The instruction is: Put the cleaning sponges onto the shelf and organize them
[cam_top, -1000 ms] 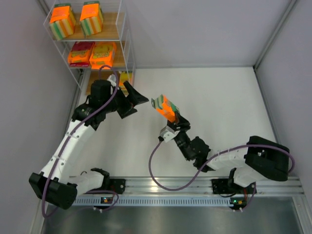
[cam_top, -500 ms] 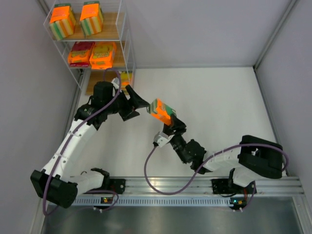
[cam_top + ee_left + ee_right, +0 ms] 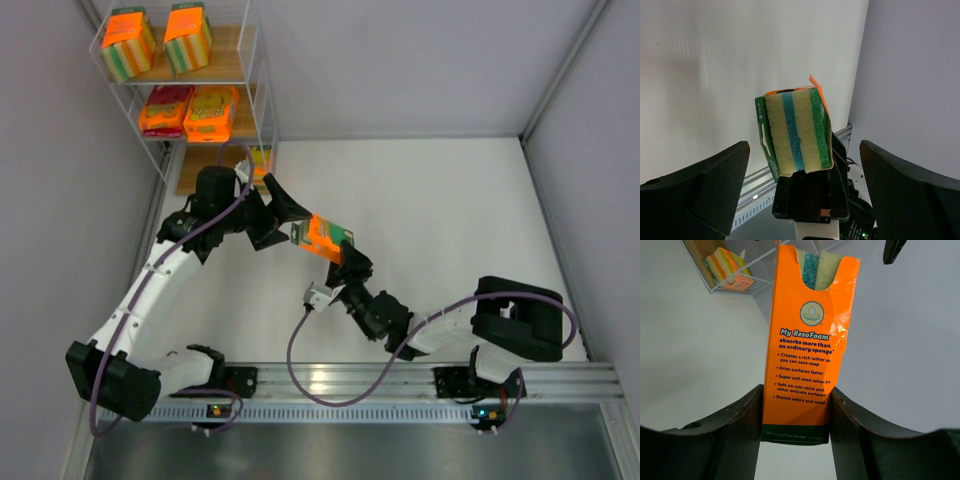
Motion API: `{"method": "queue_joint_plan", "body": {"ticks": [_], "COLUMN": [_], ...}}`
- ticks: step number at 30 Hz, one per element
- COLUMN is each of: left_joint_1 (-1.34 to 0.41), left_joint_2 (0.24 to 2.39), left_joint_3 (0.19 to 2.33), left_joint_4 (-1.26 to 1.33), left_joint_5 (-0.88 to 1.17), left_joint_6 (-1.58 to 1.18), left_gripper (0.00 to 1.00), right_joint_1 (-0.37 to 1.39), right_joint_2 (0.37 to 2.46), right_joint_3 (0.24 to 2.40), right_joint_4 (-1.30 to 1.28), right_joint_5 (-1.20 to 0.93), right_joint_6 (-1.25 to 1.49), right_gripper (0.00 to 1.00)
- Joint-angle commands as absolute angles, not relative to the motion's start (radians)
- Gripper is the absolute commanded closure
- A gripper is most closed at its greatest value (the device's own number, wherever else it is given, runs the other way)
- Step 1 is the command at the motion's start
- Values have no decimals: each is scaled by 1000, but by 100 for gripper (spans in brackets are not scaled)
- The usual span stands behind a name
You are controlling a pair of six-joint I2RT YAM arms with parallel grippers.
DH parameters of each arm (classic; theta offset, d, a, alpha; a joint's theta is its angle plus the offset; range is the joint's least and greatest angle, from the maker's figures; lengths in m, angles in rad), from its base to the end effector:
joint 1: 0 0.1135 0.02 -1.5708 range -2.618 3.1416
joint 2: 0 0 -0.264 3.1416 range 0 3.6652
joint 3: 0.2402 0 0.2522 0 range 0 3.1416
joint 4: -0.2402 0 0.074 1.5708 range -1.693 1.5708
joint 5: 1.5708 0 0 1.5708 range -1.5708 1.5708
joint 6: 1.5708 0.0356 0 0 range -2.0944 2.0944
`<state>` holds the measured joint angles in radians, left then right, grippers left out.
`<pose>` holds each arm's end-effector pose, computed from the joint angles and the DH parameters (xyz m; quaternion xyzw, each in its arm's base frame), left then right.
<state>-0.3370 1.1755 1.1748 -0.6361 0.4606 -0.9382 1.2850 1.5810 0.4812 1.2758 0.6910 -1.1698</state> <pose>0.2293 -0.0971 0.3540 -0.1592 0.8608 -0.4247 0.2309 0.1027 0.2691 0.2042 -0.4816 0.4479 -0.1756 0.7325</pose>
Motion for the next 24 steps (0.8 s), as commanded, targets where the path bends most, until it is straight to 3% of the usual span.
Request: {"method": "queue_joint_plan", "body": {"ticks": [1,11,17,19,24], "left_joint_1": [-344,-411,-422,-422,-422], "left_joint_2": [1147,1212,1212,1216,1213], "left_joint_3": [1181,1218,1209,1216,1206], "left_joint_4": [-623,-621,-623,-621,-598], "left_joint_5": [477,443,416,416,410], "left_joint_6": [-917,-928,-927,-925,-931], "left_gripper": [2,7,29,30,46], "right_joint_1": [1305,1331,1335,1335,1336], "right_joint_2": [1569,1572,1575,1571,1572], "right_joint_3": [525,538,543,541,541], "right_joint_4": [1635,1621,1634,1623,1637], "right_joint_5": [696,686,696,693,698], "right_joint_6": [-1167,-1189,-1213,-1206,-1206], "right_gripper": [49,49,49,49,41]}}
